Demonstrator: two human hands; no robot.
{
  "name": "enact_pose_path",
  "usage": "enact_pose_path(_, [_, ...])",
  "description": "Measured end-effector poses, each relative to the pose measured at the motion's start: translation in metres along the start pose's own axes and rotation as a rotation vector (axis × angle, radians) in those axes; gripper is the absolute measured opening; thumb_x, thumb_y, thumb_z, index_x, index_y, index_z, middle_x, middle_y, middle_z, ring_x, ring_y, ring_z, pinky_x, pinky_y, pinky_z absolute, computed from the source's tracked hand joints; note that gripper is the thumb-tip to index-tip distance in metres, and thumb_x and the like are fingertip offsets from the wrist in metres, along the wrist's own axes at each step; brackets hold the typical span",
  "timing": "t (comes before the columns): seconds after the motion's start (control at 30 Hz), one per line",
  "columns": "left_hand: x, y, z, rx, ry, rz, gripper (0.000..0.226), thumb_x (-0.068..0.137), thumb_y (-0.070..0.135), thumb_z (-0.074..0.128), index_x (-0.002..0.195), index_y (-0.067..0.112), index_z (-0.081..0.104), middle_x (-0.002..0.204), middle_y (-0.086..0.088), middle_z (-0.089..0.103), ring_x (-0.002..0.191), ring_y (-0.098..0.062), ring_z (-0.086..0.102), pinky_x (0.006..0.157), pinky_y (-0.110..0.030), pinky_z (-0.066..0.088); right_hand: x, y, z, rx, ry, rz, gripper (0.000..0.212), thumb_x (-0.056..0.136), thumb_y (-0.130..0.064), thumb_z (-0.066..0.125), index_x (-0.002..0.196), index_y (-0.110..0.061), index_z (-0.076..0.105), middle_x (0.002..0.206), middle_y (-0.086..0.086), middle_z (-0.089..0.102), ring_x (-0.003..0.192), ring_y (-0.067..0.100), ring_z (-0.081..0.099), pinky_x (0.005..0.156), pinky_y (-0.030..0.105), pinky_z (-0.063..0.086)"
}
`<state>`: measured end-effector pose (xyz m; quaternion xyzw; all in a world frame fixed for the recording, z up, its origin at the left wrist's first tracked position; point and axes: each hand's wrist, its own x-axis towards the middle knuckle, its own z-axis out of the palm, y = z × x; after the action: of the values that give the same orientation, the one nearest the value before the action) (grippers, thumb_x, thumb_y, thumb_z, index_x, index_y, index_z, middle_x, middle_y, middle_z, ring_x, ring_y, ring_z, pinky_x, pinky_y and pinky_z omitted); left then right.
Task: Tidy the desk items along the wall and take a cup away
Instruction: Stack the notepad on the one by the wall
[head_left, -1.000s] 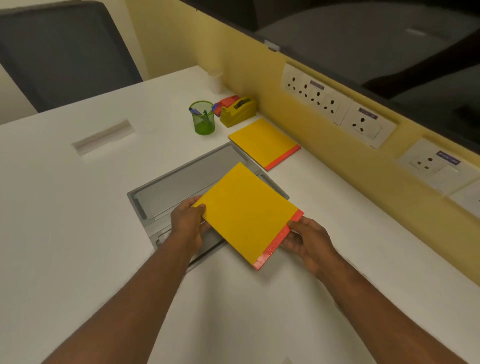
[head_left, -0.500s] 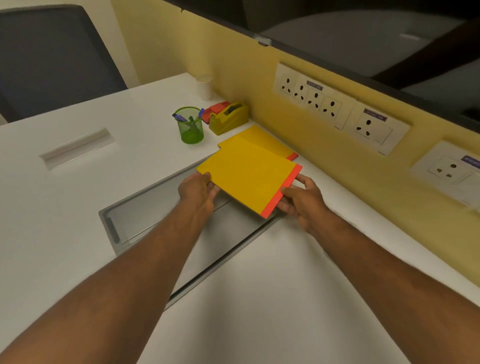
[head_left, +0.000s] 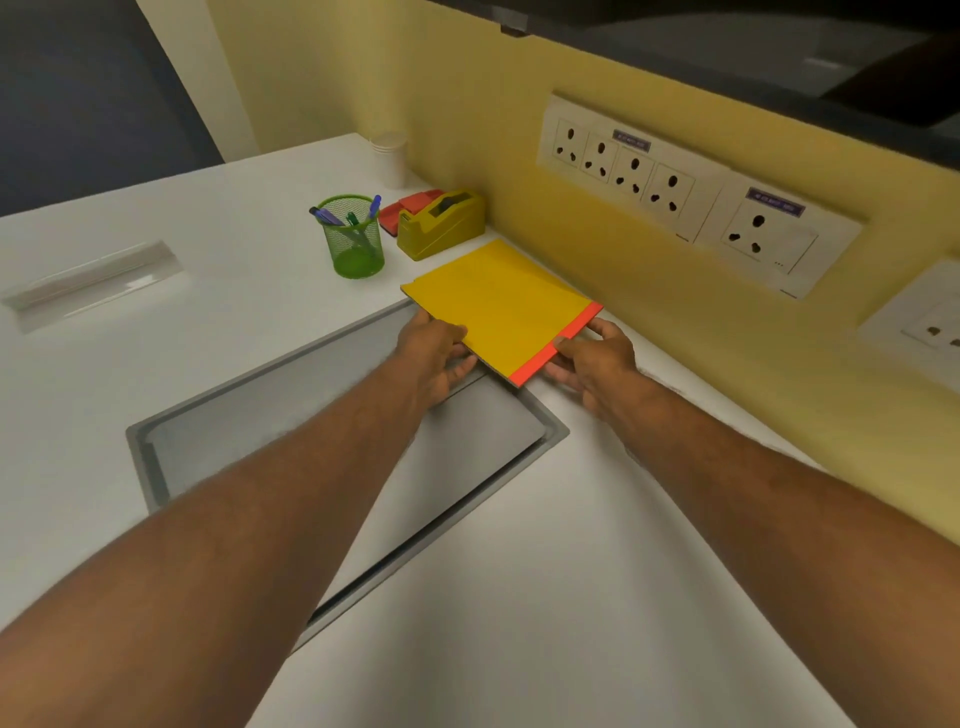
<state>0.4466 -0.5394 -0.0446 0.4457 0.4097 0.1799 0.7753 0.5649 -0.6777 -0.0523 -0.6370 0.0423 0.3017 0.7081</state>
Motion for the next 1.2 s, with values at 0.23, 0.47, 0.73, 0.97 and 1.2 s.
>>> enact_pose_path(0.23, [0.019, -0.001, -0.004, -0.119, 0.042, -0.037, 0.042, 0.099, -0.006, 0.051, 0.14, 0.0, 0.045, 0.133, -0.017, 0.053, 0.129, -0.03, 0.052, 0.104, -0.037, 0.049, 0.016, -0.005, 0.0, -0.081, -0.058, 0.068, 0.046, 0.092, 0.012, 0.06, 0.133, -0.009, 0.06, 0.11, 0.009, 0.07, 0.091, 0.02, 0.069, 0.062, 0.026, 0.063])
enact_pose_path(0.47, [0.029, -0.003, 0.0, -0.2, 0.053, -0.021, 0.046, 0.098, -0.005, 0.055, 0.142, -0.004, 0.044, 0.145, -0.019, 0.05, 0.135, -0.031, 0.049, 0.113, -0.04, 0.042, 0.023, 0.0, 0.001, -0.021, -0.069, 0.046, 0.055, 0.089, 0.019, 0.059, 0.14, 0.003, 0.049, 0.103, 0.012, 0.066, 0.087, 0.019, 0.067, 0.086, 0.026, 0.057])
enact_pose_path(0.73, [0.031, -0.003, 0.006, -0.225, 0.035, -0.008, 0.053, 0.096, -0.004, 0.058, 0.146, 0.0, 0.04, 0.15, -0.018, 0.045, 0.139, -0.031, 0.045, 0.115, -0.043, 0.04, 0.028, 0.005, -0.004, -0.075, -0.098, 0.0, 0.058, 0.09, 0.017, 0.059, 0.145, 0.002, 0.046, 0.142, 0.017, 0.057, 0.122, 0.025, 0.061, 0.106, 0.033, 0.051])
enact_pose_path(0.97, [0.035, -0.007, 0.004, -0.236, -0.007, 0.001, 0.055, 0.101, 0.0, 0.05, 0.152, 0.004, 0.034, 0.153, -0.014, 0.045, 0.14, -0.026, 0.045, 0.118, -0.04, 0.036, 0.025, 0.007, -0.009, -0.066, -0.157, -0.024, 0.059, 0.093, 0.017, 0.054, 0.149, 0.002, 0.042, 0.148, 0.016, 0.052, 0.13, 0.025, 0.058, 0.108, 0.031, 0.048])
enact_pose_path(1.2, [0.032, -0.009, 0.0, -0.246, -0.053, 0.002, 0.058, 0.102, 0.0, 0.045, 0.156, 0.003, 0.025, 0.16, -0.014, 0.034, 0.148, -0.028, 0.033, 0.121, -0.041, 0.031, 0.021, 0.009, -0.011, -0.094, -0.181, -0.045, 0.058, 0.095, 0.016, 0.05, 0.15, 0.001, 0.04, 0.152, 0.016, 0.048, 0.131, 0.025, 0.056, 0.107, 0.031, 0.049])
